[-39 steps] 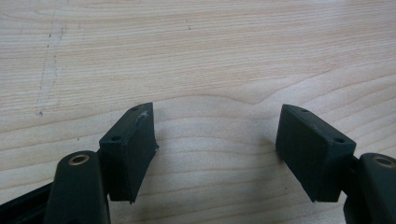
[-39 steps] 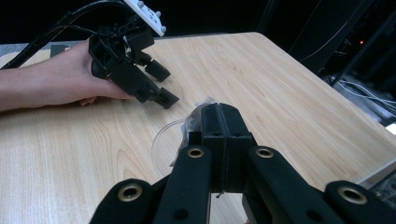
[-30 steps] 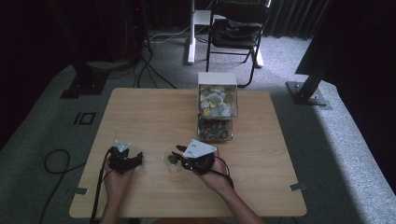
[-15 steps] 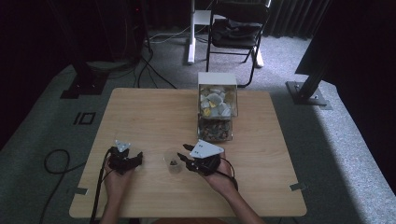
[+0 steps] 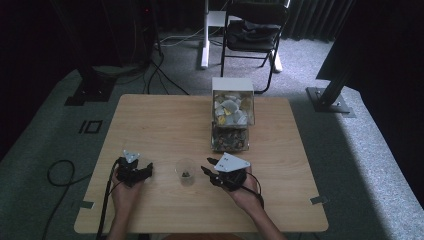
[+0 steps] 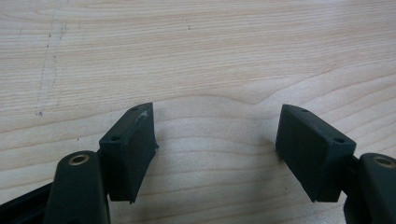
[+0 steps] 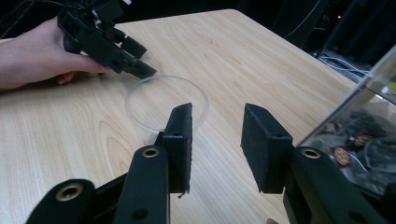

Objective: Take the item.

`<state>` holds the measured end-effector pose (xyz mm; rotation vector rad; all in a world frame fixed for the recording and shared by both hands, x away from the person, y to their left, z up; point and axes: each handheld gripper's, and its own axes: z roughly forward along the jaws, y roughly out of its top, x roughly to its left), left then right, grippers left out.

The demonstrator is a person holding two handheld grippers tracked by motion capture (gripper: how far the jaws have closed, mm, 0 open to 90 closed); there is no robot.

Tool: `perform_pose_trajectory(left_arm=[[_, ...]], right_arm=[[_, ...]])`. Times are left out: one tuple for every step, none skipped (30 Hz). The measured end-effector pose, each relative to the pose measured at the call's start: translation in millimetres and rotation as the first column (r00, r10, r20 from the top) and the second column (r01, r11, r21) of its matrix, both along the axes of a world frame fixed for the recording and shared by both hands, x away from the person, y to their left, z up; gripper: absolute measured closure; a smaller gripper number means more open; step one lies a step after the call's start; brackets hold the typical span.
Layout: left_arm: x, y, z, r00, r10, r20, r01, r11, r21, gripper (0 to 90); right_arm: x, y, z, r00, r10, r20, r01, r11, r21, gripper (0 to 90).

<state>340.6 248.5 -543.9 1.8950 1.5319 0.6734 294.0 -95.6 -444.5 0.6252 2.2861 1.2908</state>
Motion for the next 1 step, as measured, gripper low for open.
perform_pose_trajectory(left_arm=[[0.1, 0.0, 0.0, 1.0000, -0.001, 0.000, 0.001, 1.0000, 0.000, 29.7]], right_arm=[[0.4, -1.7, 0.0, 1.0000, -0.004, -0.002, 0.004, 1.0000, 0.000, 63.1]])
